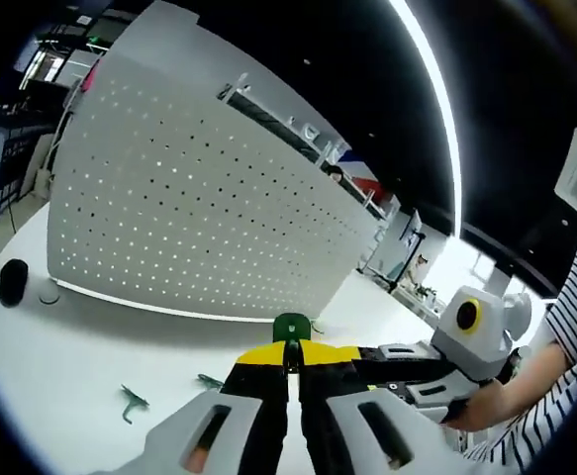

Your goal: Insert the hook assembly into the mounting plate slot until the hook locks in place.

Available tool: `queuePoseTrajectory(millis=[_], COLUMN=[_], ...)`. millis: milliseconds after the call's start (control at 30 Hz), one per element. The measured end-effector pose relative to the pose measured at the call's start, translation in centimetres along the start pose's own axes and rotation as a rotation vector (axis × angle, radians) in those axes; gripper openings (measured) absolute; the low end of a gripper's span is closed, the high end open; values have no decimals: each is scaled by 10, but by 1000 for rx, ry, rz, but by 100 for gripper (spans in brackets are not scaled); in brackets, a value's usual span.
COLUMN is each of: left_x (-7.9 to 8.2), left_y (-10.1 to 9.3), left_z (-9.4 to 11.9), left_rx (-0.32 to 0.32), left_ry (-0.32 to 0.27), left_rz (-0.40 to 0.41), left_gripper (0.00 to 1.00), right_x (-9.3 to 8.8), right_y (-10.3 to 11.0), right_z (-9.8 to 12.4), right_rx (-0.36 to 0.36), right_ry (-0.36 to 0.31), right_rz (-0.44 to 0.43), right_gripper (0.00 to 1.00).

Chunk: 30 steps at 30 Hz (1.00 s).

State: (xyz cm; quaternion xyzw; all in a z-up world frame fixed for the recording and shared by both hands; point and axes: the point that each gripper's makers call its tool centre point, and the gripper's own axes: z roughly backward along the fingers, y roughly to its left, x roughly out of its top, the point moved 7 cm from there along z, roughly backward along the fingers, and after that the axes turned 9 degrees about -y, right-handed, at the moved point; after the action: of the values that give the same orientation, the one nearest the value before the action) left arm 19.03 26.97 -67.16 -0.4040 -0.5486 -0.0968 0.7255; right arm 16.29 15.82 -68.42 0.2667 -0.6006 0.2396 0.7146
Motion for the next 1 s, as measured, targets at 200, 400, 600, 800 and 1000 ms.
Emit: queuePoseTrajectory(millis=[200, 400, 600, 800, 1000], left_x=[2, 4, 9, 10, 8], left_y=[8, 11, 10, 13, 22], left_z=[1, 2, 1, 0, 0], left_rx=[63, 109, 135, 174, 252], left_ry=[-2, -2, -2, -13, -34], left_rz=[-56, -133, -212, -268, -246], left_gripper=[1, 1, 1, 1, 1], right_x=[2, -12, -28, -44, -61], right_y=[-2, -11, -23, -26, -26], right_z=[17, 33, 54, 73, 82], right_rx=[-40, -98, -178, -210, -213], right_ry=[5, 50, 120, 174, 240], right_rz=[137, 148, 206, 214, 240], right_gripper=[34, 41, 55, 59, 71])
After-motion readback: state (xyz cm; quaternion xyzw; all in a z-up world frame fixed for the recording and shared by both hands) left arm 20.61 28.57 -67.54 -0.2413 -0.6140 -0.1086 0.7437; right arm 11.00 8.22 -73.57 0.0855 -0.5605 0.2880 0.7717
